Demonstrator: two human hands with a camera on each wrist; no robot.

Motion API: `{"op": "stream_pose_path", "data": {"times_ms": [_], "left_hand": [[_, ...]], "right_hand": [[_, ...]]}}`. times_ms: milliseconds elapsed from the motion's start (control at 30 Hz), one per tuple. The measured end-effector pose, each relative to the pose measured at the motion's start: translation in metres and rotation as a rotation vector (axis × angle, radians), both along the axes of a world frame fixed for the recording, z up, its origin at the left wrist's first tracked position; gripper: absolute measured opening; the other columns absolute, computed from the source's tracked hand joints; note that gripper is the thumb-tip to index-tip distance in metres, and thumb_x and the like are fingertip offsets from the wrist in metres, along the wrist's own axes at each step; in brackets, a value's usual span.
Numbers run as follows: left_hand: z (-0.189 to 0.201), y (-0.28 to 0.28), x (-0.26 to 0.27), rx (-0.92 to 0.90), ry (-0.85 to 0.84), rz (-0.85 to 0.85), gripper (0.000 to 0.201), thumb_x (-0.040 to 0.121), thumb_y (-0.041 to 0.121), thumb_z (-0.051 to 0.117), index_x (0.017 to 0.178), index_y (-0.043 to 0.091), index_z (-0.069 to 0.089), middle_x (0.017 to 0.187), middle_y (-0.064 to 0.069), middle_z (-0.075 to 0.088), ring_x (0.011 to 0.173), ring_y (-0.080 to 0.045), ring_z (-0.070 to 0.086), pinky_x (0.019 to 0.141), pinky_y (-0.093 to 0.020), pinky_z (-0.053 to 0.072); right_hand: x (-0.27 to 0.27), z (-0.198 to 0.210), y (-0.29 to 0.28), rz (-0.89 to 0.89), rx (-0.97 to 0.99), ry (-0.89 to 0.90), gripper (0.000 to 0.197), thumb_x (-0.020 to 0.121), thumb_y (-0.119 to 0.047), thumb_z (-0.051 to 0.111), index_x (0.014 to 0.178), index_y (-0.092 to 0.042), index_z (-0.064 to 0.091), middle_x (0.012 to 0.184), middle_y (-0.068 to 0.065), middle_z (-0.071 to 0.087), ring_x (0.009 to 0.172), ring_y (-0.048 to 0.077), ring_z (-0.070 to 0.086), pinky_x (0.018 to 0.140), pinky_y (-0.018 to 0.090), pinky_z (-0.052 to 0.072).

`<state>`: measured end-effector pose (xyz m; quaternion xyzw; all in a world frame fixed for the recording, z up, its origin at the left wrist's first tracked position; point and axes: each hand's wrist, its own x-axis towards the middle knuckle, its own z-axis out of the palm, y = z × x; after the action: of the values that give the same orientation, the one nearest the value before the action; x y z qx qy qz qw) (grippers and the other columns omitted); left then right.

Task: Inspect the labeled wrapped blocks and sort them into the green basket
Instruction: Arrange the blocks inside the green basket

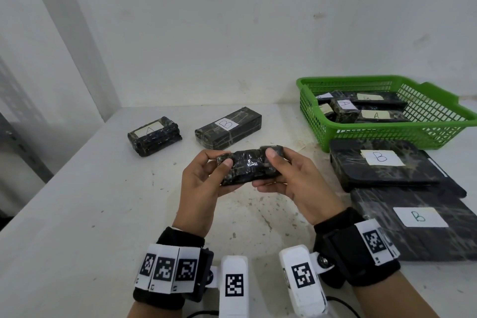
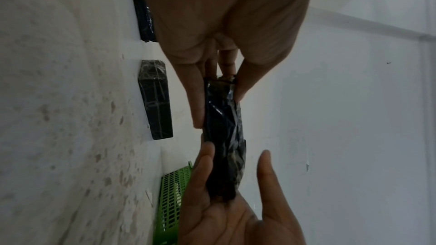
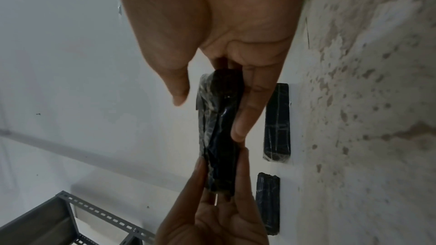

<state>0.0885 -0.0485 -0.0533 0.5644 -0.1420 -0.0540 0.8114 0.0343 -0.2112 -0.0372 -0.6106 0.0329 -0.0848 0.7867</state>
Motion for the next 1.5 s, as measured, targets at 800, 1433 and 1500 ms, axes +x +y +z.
{"op": "stream_pose_path", "data": {"times_ms": [800,1433,1500], "left_hand": [[0.0033,-0.0032,-0.0009,0.016,0.073,-0.095,0.041,0.083,0.037,0.058,0.112,0.009,0.065,0.112,-0.015,0.070,0.108,-0.027,0.067,0.083,-0.040,0.059],[0.0026,-0.0028,-0.0013,-0.048,0.021,-0.079,0.045,0.076,0.037,0.062,0.104,0.003,0.065,0.091,-0.005,0.074,0.093,-0.019,0.070,0.086,-0.033,0.058],[0.0006,-0.0036,-0.0008,-0.022,0.001,-0.046,0.029,0.082,0.027,0.061,0.099,0.004,0.066,0.087,-0.002,0.075,0.089,-0.016,0.071,0.083,-0.031,0.059]], "right_hand": [[0.0022,-0.0010,-0.0040,-0.107,0.127,-0.084,0.029,0.093,-0.031,0.051,0.111,-0.016,0.069,0.107,0.011,0.070,0.094,0.029,0.070,0.074,0.028,0.060],[0.0054,-0.0086,-0.0053,-0.176,0.082,-0.141,0.027,0.084,-0.030,0.058,0.094,-0.009,0.072,0.092,0.010,0.074,0.092,0.022,0.070,0.072,0.027,0.059],[0.0060,-0.0084,-0.0049,-0.158,0.096,-0.120,0.028,0.083,-0.034,0.058,0.091,-0.010,0.072,0.089,0.009,0.074,0.089,0.020,0.070,0.073,0.027,0.059]]}}
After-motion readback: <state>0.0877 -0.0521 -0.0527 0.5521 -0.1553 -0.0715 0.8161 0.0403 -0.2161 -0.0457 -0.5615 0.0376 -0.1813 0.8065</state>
